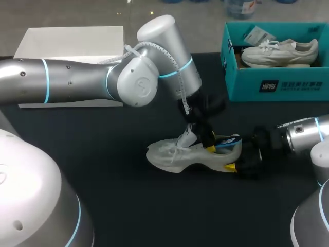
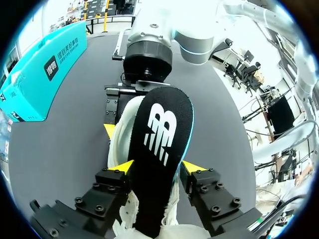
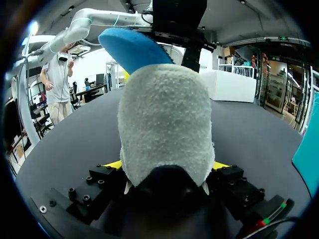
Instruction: Take the shoe out of the shoebox, open the shoe tongue, remove and reinsert the insole, then place the shoe into the shoebox
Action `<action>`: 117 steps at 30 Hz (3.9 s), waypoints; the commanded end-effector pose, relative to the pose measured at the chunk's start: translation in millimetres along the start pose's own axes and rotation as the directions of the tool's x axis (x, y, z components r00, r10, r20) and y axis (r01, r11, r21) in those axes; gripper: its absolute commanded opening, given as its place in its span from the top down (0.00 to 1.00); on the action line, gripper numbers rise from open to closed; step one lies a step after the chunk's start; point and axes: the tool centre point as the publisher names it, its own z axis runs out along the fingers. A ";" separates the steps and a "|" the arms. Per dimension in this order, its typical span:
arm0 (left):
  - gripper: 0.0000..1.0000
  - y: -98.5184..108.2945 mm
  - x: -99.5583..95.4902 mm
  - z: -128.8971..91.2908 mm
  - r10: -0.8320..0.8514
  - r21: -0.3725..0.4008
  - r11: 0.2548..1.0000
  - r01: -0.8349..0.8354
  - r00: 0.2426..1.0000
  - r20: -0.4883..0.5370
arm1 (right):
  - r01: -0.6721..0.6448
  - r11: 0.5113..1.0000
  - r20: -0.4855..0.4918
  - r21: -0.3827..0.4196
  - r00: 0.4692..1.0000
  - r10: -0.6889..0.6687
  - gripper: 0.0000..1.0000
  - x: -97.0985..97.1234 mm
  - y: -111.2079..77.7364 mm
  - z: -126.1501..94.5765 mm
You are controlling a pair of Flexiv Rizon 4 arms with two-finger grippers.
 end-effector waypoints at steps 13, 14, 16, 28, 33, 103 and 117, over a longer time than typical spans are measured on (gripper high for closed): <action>0.51 -5.1 -2.1 7.9 -0.011 0.013 1.000 0.010 1.000 0.026 | 0.001 1.000 0.001 0.003 1.000 -0.001 1.00 1.5 -1.7 0.9; 0.49 -5.7 -0.9 7.2 -0.008 0.016 1.000 0.008 1.000 0.025 | 0.001 1.000 0.001 0.003 1.000 -0.001 1.00 1.5 -1.7 0.9; 0.47 -6.7 -0.6 7.0 -0.006 0.021 1.000 0.006 1.000 0.027 | 0.001 1.000 0.001 0.003 1.000 -0.001 1.00 1.5 -1.7 0.9; 0.77 -10.4 -13.0 8.2 -0.043 0.038 0.998 0.042 0.998 0.046 | 0.001 1.000 0.001 0.003 1.000 -0.001 1.00 1.5 -1.7 0.9; 1.00 -8.7 -8.1 0.7 -0.038 0.049 0.998 0.036 0.998 0.044 | 0.001 1.000 0.001 0.003 1.000 -0.001 1.00 1.5 -1.7 0.9; 1.00 -123.9 50.0 -113.4 -0.095 0.210 0.973 0.097 0.995 -0.019 | 0.001 1.000 0.001 0.003 1.000 -0.001 1.00 1.5 -1.7 0.9; 1.00 -135.9 75.3 -141.0 -0.076 0.288 0.954 0.086 0.996 -0.044 | 0.001 1.000 0.001 0.003 1.000 -0.001 1.00 1.5 -1.7 0.9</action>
